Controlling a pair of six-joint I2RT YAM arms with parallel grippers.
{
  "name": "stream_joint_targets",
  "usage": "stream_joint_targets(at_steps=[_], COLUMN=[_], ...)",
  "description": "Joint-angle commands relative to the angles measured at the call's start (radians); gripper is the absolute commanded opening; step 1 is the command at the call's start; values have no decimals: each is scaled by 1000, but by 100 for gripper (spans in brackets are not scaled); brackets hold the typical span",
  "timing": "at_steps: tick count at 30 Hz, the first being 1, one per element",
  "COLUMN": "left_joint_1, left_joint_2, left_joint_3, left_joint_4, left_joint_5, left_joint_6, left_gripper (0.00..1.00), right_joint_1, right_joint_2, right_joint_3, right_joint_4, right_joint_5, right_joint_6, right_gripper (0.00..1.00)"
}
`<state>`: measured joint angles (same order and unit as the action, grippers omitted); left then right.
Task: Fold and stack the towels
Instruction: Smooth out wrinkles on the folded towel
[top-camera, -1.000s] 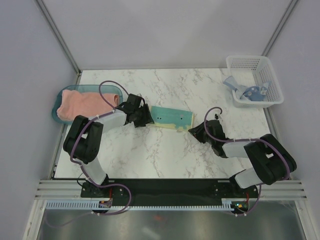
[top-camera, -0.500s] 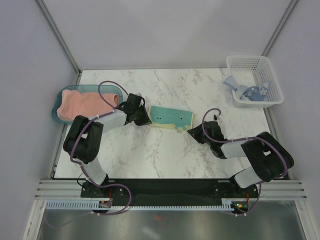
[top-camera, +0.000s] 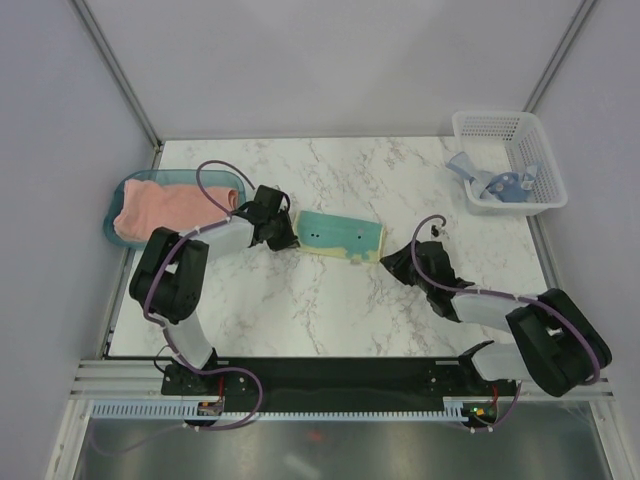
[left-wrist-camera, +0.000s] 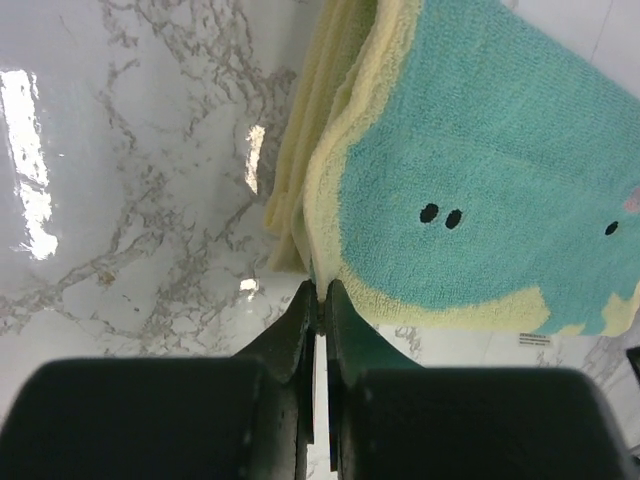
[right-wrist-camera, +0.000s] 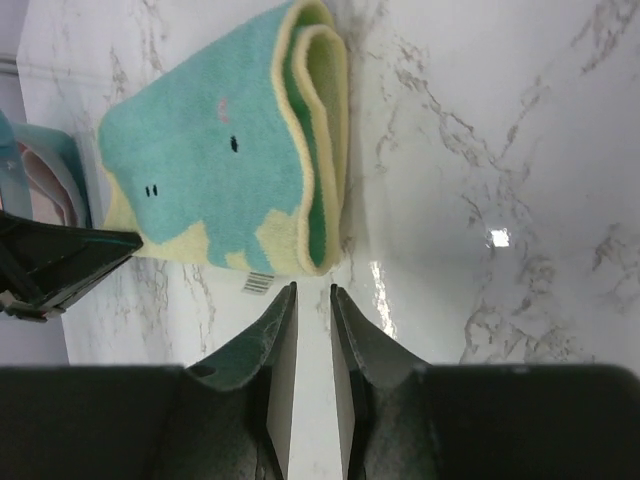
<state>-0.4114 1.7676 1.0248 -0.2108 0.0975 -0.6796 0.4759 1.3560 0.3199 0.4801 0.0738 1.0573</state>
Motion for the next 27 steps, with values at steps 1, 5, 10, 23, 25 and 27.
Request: stream_joint_targets(at_steps=[1, 5, 10, 23, 25, 27], left_joint_1=[14, 19, 22, 46, 48, 48], left_joint_2=[21, 32, 38, 18, 4, -10], left_joint_3=[34, 44, 57, 86, 139, 190], left_joint_4=[-12, -13, -18, -67, -120, -145], left_joint_5=[-21, -7, -4, 25, 34, 30], left_joint_6=[35, 41, 51, 66, 89, 101], left_gripper=[7, 11, 11, 38, 45, 48], right_joint_1=[4, -9, -14, -26, -31, -48], right_joint_2=[-92, -32, 204, 303, 218, 151], right_joint_3=[88, 189, 290, 148, 171, 183], right_joint_4=[-119, -108, 34, 228, 168, 106], right_joint_5=[17, -29, -249, -339, -345, -344], right_joint_6=[-129, -201, -186, -160, -190, -194], right_gripper=[27, 24, 22, 24, 25, 26])
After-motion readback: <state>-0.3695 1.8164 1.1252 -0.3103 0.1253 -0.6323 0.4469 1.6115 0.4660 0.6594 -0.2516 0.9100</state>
